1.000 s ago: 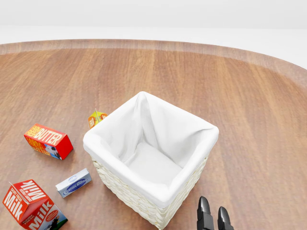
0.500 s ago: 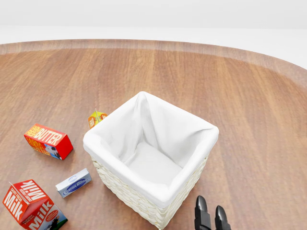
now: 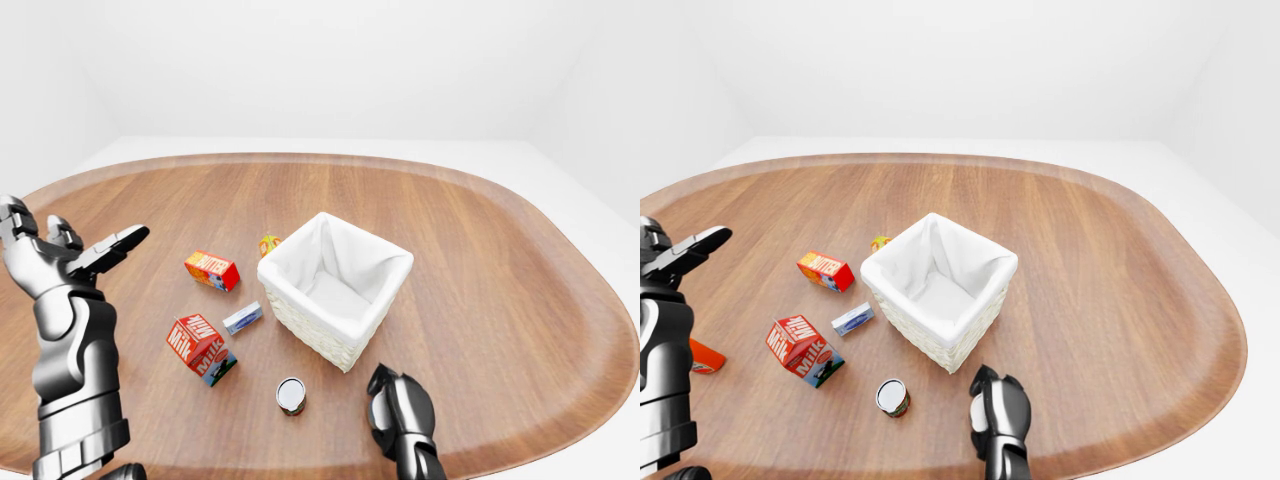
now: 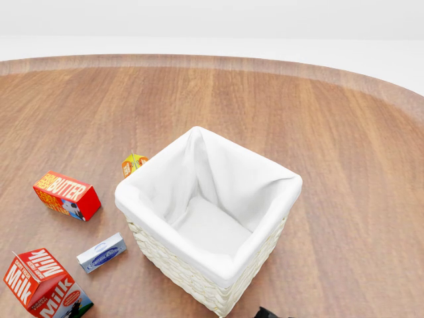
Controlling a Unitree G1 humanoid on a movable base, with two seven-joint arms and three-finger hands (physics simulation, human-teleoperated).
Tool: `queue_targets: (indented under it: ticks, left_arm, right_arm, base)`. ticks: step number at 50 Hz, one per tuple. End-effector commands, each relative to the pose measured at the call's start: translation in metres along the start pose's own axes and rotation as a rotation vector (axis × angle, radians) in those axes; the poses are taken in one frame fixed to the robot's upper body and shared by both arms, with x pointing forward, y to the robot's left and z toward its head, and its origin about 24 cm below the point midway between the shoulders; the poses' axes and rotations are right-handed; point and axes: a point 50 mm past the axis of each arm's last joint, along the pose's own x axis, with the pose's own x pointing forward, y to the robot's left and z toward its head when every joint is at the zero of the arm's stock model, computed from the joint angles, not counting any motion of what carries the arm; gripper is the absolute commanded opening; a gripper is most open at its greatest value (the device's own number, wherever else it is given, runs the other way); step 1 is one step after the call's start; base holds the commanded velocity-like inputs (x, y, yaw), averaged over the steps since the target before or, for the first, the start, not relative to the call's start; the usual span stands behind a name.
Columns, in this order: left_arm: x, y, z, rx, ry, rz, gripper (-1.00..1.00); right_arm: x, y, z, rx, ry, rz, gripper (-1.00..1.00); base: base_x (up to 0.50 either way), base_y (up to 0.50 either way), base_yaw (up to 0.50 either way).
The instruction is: Pick up the alphabet soup, and put it in the basket.
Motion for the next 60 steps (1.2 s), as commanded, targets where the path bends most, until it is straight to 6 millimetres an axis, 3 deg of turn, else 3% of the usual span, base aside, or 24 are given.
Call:
queue_targets:
  ticks: [1, 7, 16, 21, 24, 32, 46, 60]
  left_arm:
    - [-0.001, 0.0, 0.002, -0.002, -0.008, -0.001, 1.0]
    - [-0.002, 0.0, 0.005, -0.006, -0.019, -0.001, 1.0]
    - [-0.001, 0.0, 0.002, -0.001, -0.009, 0.0, 1.0]
    - [-0.001, 0.0, 0.002, 0.0, -0.008, -0.001, 1.0]
    - [0.0, 0.0, -0.002, 0.004, 0.005, 0.0, 1.0]
    - [-0.001, 0.0, 0.002, 0.0, -0.009, -0.002, 1.0]
    - [-0.002, 0.001, 0.001, 0.0, -0.008, -0.004, 1.0]
    - [-0.001, 0.001, -0.001, 0.004, 0.002, -0.002, 1.0]
  right_arm:
    - [0.002, 0.004, -0.004, -0.02, 0.02, 0.017, -1.0]
    - [-0.005, 0.001, -0.005, -0.017, 0.01, 0.004, -1.0]
    - [-0.032, -0.027, 0.004, -0.012, -0.086, -0.093, -1.0]
    - [-0.034, -0.029, 0.004, -0.008, -0.092, -0.097, -1.0]
    - [-0.045, -0.047, 0.001, -0.002, -0.1, -0.147, -1.0]
    - [-0.058, -0.067, -0.005, 0.009, -0.088, -0.198, -1.0]
    - [-0.071, -0.094, 0.006, -0.024, -0.153, -0.29, -1.0]
    - [-0.068, -0.115, 0.005, -0.114, -0.162, -0.386, -1.0]
  base:
    - [0.0, 0.0, 0.0]
    - [0.0, 0.0, 0.0]
    - [0.0, 0.0, 0.0]
    - [0.0, 0.0, 0.0]
    - [0.0, 0.0, 0.0]
    - [0.0, 0.0, 0.0]
    - [0.0, 0.0, 0.0]
    - [0.0, 0.0, 0.0]
